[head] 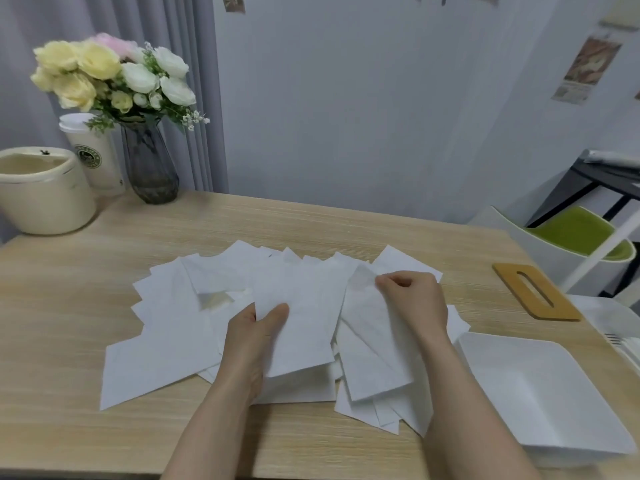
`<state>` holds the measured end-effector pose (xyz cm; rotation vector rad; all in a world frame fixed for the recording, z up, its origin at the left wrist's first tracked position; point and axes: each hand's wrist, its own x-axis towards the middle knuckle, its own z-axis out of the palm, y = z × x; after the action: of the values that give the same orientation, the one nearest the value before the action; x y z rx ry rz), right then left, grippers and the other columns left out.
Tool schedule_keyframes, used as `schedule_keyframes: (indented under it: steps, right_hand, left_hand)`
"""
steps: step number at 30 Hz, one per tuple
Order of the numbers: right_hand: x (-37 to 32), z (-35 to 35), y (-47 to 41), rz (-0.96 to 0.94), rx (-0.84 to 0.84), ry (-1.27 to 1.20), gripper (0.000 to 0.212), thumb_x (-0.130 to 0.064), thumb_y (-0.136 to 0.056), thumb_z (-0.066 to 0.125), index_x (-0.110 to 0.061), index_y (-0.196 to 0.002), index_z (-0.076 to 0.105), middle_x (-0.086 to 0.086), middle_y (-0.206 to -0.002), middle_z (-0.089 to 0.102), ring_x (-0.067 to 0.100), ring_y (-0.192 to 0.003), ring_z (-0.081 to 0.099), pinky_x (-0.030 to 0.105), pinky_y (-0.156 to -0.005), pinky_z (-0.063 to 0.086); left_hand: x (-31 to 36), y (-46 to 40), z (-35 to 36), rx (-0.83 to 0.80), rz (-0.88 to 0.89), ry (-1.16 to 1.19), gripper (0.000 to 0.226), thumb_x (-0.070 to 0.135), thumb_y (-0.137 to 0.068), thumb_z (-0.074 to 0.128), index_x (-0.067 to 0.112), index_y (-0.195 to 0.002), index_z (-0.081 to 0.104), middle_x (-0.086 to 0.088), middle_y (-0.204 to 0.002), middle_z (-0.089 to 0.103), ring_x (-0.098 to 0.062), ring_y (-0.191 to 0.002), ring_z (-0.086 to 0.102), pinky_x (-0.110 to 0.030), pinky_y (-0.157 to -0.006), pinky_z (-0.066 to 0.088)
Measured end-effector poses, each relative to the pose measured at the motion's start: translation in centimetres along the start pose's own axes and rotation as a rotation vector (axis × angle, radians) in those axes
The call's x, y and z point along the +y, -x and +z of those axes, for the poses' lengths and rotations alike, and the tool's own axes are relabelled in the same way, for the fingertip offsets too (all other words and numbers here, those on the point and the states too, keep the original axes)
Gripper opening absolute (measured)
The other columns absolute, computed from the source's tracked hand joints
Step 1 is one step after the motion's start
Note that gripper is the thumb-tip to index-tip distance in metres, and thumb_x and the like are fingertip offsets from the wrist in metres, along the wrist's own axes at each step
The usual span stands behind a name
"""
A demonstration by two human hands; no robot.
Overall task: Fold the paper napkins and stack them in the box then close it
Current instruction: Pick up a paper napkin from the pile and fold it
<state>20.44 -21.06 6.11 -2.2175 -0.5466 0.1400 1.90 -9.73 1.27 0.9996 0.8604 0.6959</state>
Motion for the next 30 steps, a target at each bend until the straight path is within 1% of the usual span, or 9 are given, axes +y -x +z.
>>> schedule_keyframes:
  steps: [4,7,9,11,16,20,22,24,30]
  right_hand:
    - [-0.8,-1.1,-1.0,-0.007,0.06,0.059,0.023,-0.03,-0.078,0.059,-0.021,-0.059,0.068,-0.006,-0.046,0.045,0.017,-0.054,0.039,0.025,-0.05,0.028]
    - [-1.4,-2.0,-1.7,-0.037,0.129,0.014,0.024,-0.031,-0.081,0.06,-0.013,-0.071,0.071,0.003,-0.057,0.056,0.025,-0.061,0.047,0.025,-0.054,0.034]
    - [-2.0,-2.4,-2.0,-0.057,0.135,-0.158,0.018,-0.03,-0.083,0.062,-0.023,-0.07,0.072,-0.011,-0.067,0.068,0.011,-0.068,0.057,0.026,-0.06,0.041]
    - [-2.8,-2.3,-2.2,-0.07,0.126,-0.257,0.017,-0.027,-0.084,0.06,-0.022,-0.072,0.07,-0.015,-0.068,0.066,0.008,-0.069,0.056,0.028,-0.062,0.042]
    - [-3.9,-0.4,-2.2,-0.08,0.015,-0.44,0.018,-0.022,-0.092,0.057,-0.016,-0.077,0.064,0.0,-0.081,0.069,0.017,-0.077,0.061,0.031,-0.071,0.047]
    - [-4.4,1.3,-1.5,0.105,-0.183,-0.686,0.017,-0.023,-0.095,0.057,-0.014,-0.085,0.066,-0.002,-0.073,0.069,0.009,-0.062,0.063,0.022,-0.052,0.05]
    - [-4.3,2.7,-0.8,0.138,-0.262,-0.64,0.016,-0.024,-0.094,0.057,-0.016,-0.085,0.068,0.003,-0.085,0.072,0.014,-0.074,0.067,0.033,-0.067,0.058]
    - [-4.1,4.1,0.1,0.147,-0.282,-0.585,0.016,-0.026,-0.094,0.058,-0.017,-0.085,0.069,0.008,-0.096,0.073,0.022,-0.085,0.068,0.043,-0.082,0.055]
    - [-3.6,5.1,1.2,0.185,-0.281,-0.611,0.012,-0.03,-0.092,0.06,-0.02,-0.092,0.067,0.003,-0.09,0.074,0.022,-0.078,0.069,0.038,-0.072,0.055]
  left_hand:
    - [0.3,-0.4,0.2,-0.011,-0.004,-0.001,0.008,0.013,-0.09,0.067,0.014,-0.095,0.073,-0.002,-0.089,0.078,-0.02,-0.082,0.074,-0.035,-0.076,0.056]
    - [0.5,-0.8,0.3,-0.013,-0.006,0.004,0.009,0.013,-0.09,0.067,0.014,-0.095,0.074,-0.004,-0.09,0.077,-0.024,-0.085,0.074,-0.04,-0.082,0.057]
    - [0.7,-1.1,0.5,-0.014,-0.008,0.014,0.009,0.011,-0.09,0.066,0.013,-0.096,0.074,-0.005,-0.091,0.077,-0.026,-0.088,0.074,-0.042,-0.086,0.056]
    - [0.8,-1.4,1.0,-0.015,-0.006,0.014,0.01,0.01,-0.09,0.066,0.013,-0.096,0.074,-0.005,-0.092,0.077,-0.026,-0.089,0.073,-0.042,-0.087,0.056]
    - [0.9,-2.0,1.7,-0.012,0.0,-0.001,0.012,0.009,-0.091,0.064,0.015,-0.096,0.073,-0.003,-0.092,0.077,-0.024,-0.089,0.074,-0.039,-0.082,0.057]
    - [0.9,-2.1,1.6,-0.008,0.02,-0.043,0.015,0.011,-0.094,0.06,0.017,-0.1,0.073,0.001,-0.096,0.077,-0.021,-0.092,0.073,-0.04,-0.086,0.056]
    - [1.1,-2.1,1.8,-0.023,0.016,-0.048,0.017,0.015,-0.097,0.056,0.017,-0.101,0.072,0.001,-0.097,0.077,-0.02,-0.094,0.072,-0.042,-0.091,0.055]
    - [1.4,-2.2,2.0,-0.031,0.007,-0.047,0.021,0.023,-0.101,0.051,0.018,-0.105,0.071,0.003,-0.1,0.077,-0.017,-0.096,0.072,-0.04,-0.093,0.054]
    - [1.5,-2.4,1.7,-0.053,-0.015,-0.065,0.032,0.035,-0.104,0.043,0.02,-0.101,0.072,0.009,-0.096,0.077,-0.007,-0.087,0.072,-0.03,-0.08,0.051]
